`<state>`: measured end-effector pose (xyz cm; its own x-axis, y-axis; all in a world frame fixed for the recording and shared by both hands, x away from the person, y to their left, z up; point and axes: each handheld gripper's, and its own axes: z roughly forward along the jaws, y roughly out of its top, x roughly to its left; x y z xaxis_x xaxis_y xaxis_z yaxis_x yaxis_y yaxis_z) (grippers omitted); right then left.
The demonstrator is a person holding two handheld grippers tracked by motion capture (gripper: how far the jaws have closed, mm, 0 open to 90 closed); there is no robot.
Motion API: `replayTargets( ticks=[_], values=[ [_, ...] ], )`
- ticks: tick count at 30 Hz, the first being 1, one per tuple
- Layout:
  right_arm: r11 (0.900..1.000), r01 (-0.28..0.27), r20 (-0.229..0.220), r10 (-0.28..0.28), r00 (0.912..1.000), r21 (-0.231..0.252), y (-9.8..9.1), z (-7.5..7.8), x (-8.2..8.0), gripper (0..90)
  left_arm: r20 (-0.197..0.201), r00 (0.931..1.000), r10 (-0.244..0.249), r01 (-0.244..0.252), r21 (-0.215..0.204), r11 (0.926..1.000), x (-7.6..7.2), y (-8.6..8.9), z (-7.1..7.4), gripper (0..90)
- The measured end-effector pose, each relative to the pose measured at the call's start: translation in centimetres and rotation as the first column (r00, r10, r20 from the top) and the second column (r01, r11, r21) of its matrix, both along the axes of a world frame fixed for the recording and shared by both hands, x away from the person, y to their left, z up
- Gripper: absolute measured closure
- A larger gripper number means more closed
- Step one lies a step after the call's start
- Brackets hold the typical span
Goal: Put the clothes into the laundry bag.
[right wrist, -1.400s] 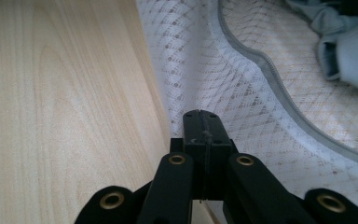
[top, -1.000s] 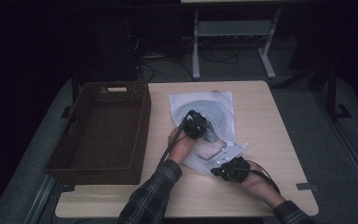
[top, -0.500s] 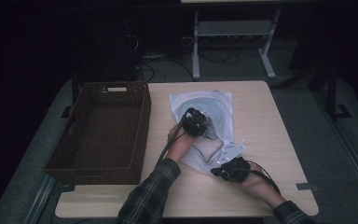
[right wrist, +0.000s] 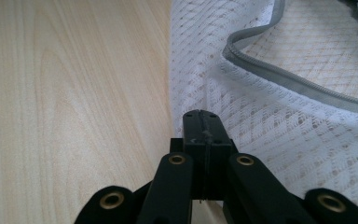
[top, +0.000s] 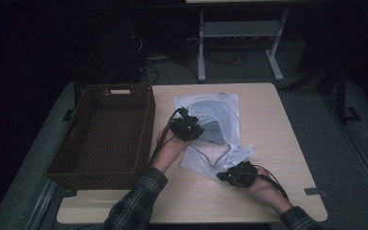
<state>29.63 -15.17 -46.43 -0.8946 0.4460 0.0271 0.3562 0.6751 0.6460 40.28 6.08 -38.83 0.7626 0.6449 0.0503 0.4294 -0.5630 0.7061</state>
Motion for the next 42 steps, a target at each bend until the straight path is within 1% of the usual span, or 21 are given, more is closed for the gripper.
replayTargets(
  ticks=[2, 4, 6, 9, 10, 11, 13, 15, 17, 19, 21, 24, 25, 26, 31, 33, 35, 37, 39, 40, 42],
  values=[
    [1.0, 0.001, -0.002, -0.001, 1.0, 0.002, 0.0, 0.0, 0.0, 90.0, 0.002, 1.0, 0.003, -0.003, -0.006, 1.0, 0.3, 0.1, 0.0, 69.5],
    [1.0, 0.002, -0.004, -0.002, 1.0, 0.004, 0.0, 0.0, 0.0, 90.0, 0.006, 1.0, 0.002, -0.002, 0.005, 1.0, 0.6, 0.0, -0.1, 65.4],
    [1.0, 0.001, -0.003, -0.001, 1.0, 0.006, -0.1, 0.0, 0.1, 90.0, 0.007, 1.0, -0.005, 0.005, 0.002, 1.0, 0.8, -0.2, -0.3, 62.3],
    [1.0, -0.001, -0.004, 0.001, 1.0, 0.008, -0.1, -0.1, 0.1, 90.0, 0.004, 0.9999, -0.009, 0.009, 0.022, 0.9997, 1.3, -0.7, -0.7, 60.9],
    [1.0, -0.001, -0.003, 0.001, 1.0, 0.008, -0.1, -0.1, 0.1, 90.0, 0.007, 0.9999, -0.01, 0.01, 0.022, 0.9997, 1.4, -1.0, -0.8, 61.1],
    [1.0, -0.001, -0.002, 0.001, 1.0, 0.007, -0.1, -0.1, 0.1, 90.0, 0.01, 0.9999, -0.006, 0.006, 0.029, 0.9996, 1.5, -1.1, -0.9, 62.3],
    [1.0, -0.001, -0.002, 0.001, 1.0, 0.006, -0.1, -0.1, 0.1, 90.0, 0.016, 0.9999, -0.006, 0.006, 0.039, 0.9992, 1.7, -1.3, -1.1, 68.0],
    [1.0, 0.0, -0.005, 0.0, 1.0, 0.008, -0.1, 0.0, 0.1, 90.0, 0.004, 0.9999, -0.01, 0.01, 0.032, 0.9994, 1.9, -1.3, -1.2, 78.7],
    [1.0, 0.0, -0.005, 0.0, 1.0, 0.008, -0.1, 0.0, 0.1, 90.0, 0.007, 1.0, -0.006, 0.006, 0.029, 0.9996, 1.9, -1.2, -1.2, 86.5],
    [1.0, 0.0, -0.006, 0.0, 1.0, 0.008, -0.1, 0.0, 0.1, 90.0, 0.01, 0.9999, -0.004, 0.004, 0.02, 0.9998, 1.7, -1.1, -1.0, 88.7],
    [1.0, -0.001, -0.004, 0.001, 1.0, 0.009, -0.1, -0.1, 0.1, 90.0, 0.019, 0.9998, -0.006, 0.006, 0.018, 0.9998, 1.4, -0.9, -0.7, 88.8],
    [1.0, 0.001, -0.007, -0.001, 1.0, 0.009, -0.1, 0.0, 0.1, 90.0, 0.036, 0.9993, -0.012, 0.012, 0.008, 0.9999, 0.5, -0.5, 0.1, 88.7],
    [0.9999, 0.005, -0.011, -0.005, 0.9999, 0.01, -0.1, 0.0, 0.1, 90.0, 0.036, 0.9993, -0.012, 0.012, 0.008, 0.9999, 0.5, -0.5, 0.1, 88.8],
    [0.9999, 0.004, -0.009, -0.003, 1.0, 0.01, -0.1, 0.0, 0.1, 90.0, 0.055, 0.9982, -0.021, 0.021, 0.0, 0.9998, -0.4, -0.3, 0.9, 88.8],
    [0.9999, 0.002, -0.002, -0.002, 1.0, 0.01, -0.1, -0.1, 0.0, 90.0, 0.085, 0.9948, -0.055, 0.055, -0.001, 0.9985, -2.5, 0.1, 2.6, 88.8],
    [0.9999, 0.003, 0.003, -0.003, 1.0, 0.01, -0.1, -0.1, 0.0, 90.0, 0.091, 0.9932, -0.072, 0.072, -0.001, 0.9974, -3.5, 0.3, 3.0, 88.7],
    [0.9999, 0.003, 0.003, -0.003, 1.0, 0.01, -0.1, -0.1, 0.0, 90.0, 0.093, 0.9915, -0.091, 0.09, 0.007, 0.9959, -4.6, 0.3, 2.9, 88.7],
    [0.9999, 0.005, 0.0, -0.005, 1.0, 0.012, -0.1, -0.1, 0.0, 90.0, 0.08, 0.9906, -0.111, 0.11, 0.017, 0.9938, -5.2, 0.3, 2.6, 88.6],
    [0.9999, 0.007, -0.001, -0.007, 1.0, 0.013, -0.1, -0.1, 0.0, 90.0, 0.07, 0.9894, -0.128, 0.125, 0.044, 0.9912, -5.8, 0.2, 1.8, 88.6],
    [0.9999, 0.007, -0.002, -0.007, 1.0, 0.013, -0.1, -0.1, 0.0, 90.0, 0.064, 0.9893, -0.131, 0.128, 0.045, 0.9907, -6.0, 0.2, 1.5, 88.6],
    [0.9999, 0.007, 0.0, -0.007, 1.0, 0.013, -0.1, -0.1, 0.0, 90.0, 0.038, 0.9896, -0.139, 0.137, 0.056, 0.989, -6.1, 0.1, 0.5, 88.5]
  ],
)
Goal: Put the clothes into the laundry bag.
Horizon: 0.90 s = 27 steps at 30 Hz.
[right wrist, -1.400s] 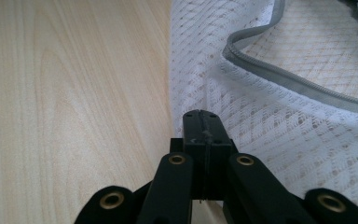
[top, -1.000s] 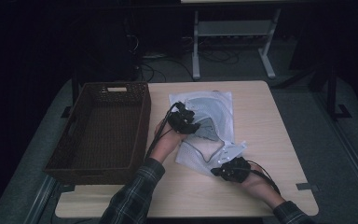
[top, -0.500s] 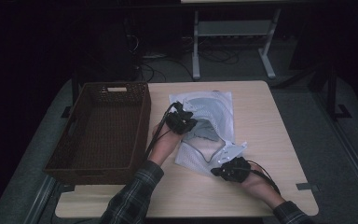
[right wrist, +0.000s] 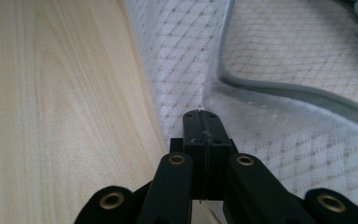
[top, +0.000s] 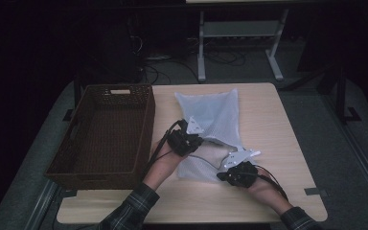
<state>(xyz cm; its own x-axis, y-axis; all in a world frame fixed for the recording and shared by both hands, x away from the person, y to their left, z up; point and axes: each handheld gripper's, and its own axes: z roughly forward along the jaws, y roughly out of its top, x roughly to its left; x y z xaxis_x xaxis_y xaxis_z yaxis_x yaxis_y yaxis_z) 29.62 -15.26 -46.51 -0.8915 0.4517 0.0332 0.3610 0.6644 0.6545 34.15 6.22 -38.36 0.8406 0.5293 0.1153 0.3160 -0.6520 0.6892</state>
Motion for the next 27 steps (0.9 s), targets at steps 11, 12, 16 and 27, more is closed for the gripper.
replayTargets(
  ticks=[11, 12, 16, 27],
  values=[
    [1.0, 0.007, -0.009, -0.007, 0.9999, 0.001, 0.0, 0.0, 0.0, 90.0, -0.12, 0.9928, -0.005, 0.012, 0.058, 0.9982, 0.9, -0.7, -5.7, 88.5],
    [1.0, 0.006, -0.01, -0.006, 0.9999, 0.002, 0.0, 0.0, 0.1, 90.0, -0.128, 0.9918, -0.001, 0.01, 0.063, 0.998, 0.9, -0.8, -6.1, 88.5],
    [1.0, 0.009, -0.004, -0.009, 0.9999, 0.003, -0.1, 0.0, 0.1, 90.0, -0.145, 0.9894, -0.007, 0.017, 0.066, 0.9977, 1.2, -0.9, -7.2, 88.5],
    [0.9951, 0.025, -0.025, -0.023, 0.9994, 0.096, -1.5, 1.2, 0.3, 79.4, -0.17, 0.9854, -0.007, 0.0, -0.04, 0.9992, 0.8, 0.5, -5.7, 71.1]
  ],
)
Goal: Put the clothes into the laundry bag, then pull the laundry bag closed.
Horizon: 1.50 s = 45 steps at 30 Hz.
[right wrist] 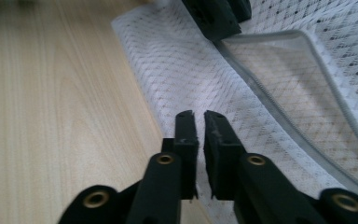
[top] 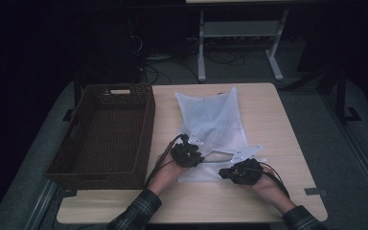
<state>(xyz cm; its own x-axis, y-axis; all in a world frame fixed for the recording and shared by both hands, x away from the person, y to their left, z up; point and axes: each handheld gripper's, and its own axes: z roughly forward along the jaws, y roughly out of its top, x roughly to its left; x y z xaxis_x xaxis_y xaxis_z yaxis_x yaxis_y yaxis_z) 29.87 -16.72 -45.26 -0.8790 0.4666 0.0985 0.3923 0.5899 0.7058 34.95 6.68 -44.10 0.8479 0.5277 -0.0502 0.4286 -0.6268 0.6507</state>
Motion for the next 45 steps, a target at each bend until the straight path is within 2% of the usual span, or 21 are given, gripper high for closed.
replayTargets(
  ticks=[5, 8, 13, 17, 22, 26, 29, 34, 36, 45],
  values=[
    [0.9999, 0.001, -0.005, -0.001, 1.0, 0.016, -0.4, 0.3, 0.1, 66.3, 0.006, 0.9999, 0.009, -0.008, -0.049, 0.9987, -1.0, 1.3, 1.2, 54.7],
    [0.9995, -0.001, -0.017, 0.002, 0.9999, 0.032, -0.5, 0.4, 0.2, 58.9, -0.02, 0.9998, 0.006, -0.007, -0.066, 0.9978, -1.5, 1.9, 1.3, 44.4],
    [0.9997, -0.015, -0.005, 0.015, 0.9999, 0.017, -0.6, 0.6, 0.3, 52.0, -0.024, 0.9994, 0.023, -0.024, -0.064, 0.9977, -2.9, 2.8, 0.9, 29.6],
    [0.9997, -0.015, 0.003, 0.015, 0.9999, 0.018, -1.1, 1.0, 0.5, 48.3, -0.019, 0.9992, 0.035, -0.036, -0.052, 0.998, -4.0, 3.6, 0.5, 23.8],
    [0.9997, -0.013, 0.01, 0.013, 0.9999, 0.021, -1.6, 1.2, 0.8, 45.5, -0.016, 0.9982, 0.057, -0.058, -0.053, 0.9969, -5.2, 4.6, 0.1, 23.1],
    [0.999, -0.016, 0.007, 0.016, 0.9999, 0.041, -2.0, 1.3, 1.1, 44.7, -0.008, 0.9976, 0.069, -0.069, -0.052, 0.9963, -6.1, 5.1, 0.0, 22.7],
    [0.9995, -0.023, 0.01, 0.022, 0.9997, 0.021, -2.0, 1.4, 1.3, 42.7, 0.002, 0.9964, 0.085, -0.084, -0.048, 0.9953, -6.7, 5.5, -0.1, 21.7],
    [0.9992, -0.029, 0.009, 0.028, 0.9996, 0.028, -1.9, 1.9, 1.9, 41.1, 0.001, 0.9956, 0.093, -0.093, -0.045, 0.9946, -7.7, 5.9, -0.4, 20.9],
    [0.9993, -0.032, 0.013, 0.032, 0.9994, 0.019, -1.6, 2.1, 2.3, 41.0, 0.003, 0.9949, 0.101, -0.101, -0.04, 0.9941, -8.1, 6.2, -0.5, 20.6],
    [0.9958, -0.082, 0.018, 0.081, 0.9965, 0.04, 0.1, 3.5, 3.6, 42.8, -0.012, 0.9912, 0.132, -0.133, -0.05, 0.9899, -9.5, 7.2, -1.0, 20.5]
  ],
)
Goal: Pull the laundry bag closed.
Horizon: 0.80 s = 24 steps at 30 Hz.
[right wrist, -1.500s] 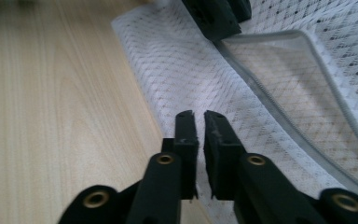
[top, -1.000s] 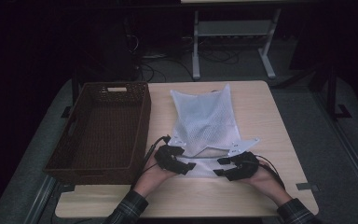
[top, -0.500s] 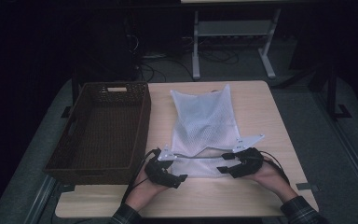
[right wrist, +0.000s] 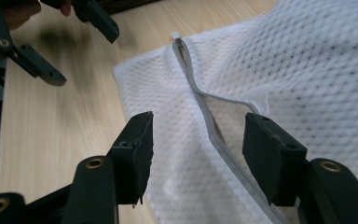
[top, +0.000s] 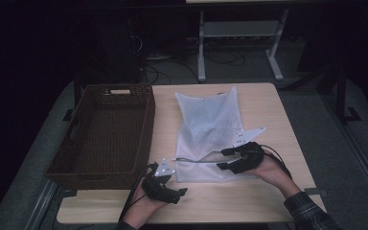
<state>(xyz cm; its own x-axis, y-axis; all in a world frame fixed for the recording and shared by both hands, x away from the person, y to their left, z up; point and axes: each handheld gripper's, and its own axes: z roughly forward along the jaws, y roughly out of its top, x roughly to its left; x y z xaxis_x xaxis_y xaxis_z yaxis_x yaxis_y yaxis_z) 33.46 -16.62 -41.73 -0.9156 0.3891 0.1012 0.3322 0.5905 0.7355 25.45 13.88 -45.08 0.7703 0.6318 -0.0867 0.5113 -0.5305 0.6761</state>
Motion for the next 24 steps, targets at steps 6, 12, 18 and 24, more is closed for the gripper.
replayTargets(
  ticks=[6, 12, 18, 24],
  values=[
    [0.9996, -0.027, 0.014, 0.027, 0.9995, -0.002, 1.7, 0.5, 0.8, 47.1, 0.002, 1.0, 0.007, -0.007, -0.001, 1.0, -1.0, 0.6, -0.1, 20.5],
    [0.9982, -0.06, 0.019, 0.06, 0.998, -0.005, 3.7, 0.6, 1.7, 51.8, -0.005, 0.9999, 0.015, -0.015, 0.0, 0.9999, -0.7, 0.9, -0.1, 20.5],
    [0.9959, -0.091, 0.014, 0.091, 0.9958, -0.002, 5.7, 0.3, 2.7, 55.7, -0.007, 0.9996, 0.026, -0.026, -0.007, 0.9996, -0.6, 1.3, -0.1, 20.5],
    [0.9923, -0.122, 0.018, 0.122, 0.9923, -0.021, 7.6, 0.1, 3.3, 57.3, -0.006, 0.9996, 0.026, -0.026, -0.004, 0.9996, -0.6, 1.4, 0.0, 20.6]
  ],
)
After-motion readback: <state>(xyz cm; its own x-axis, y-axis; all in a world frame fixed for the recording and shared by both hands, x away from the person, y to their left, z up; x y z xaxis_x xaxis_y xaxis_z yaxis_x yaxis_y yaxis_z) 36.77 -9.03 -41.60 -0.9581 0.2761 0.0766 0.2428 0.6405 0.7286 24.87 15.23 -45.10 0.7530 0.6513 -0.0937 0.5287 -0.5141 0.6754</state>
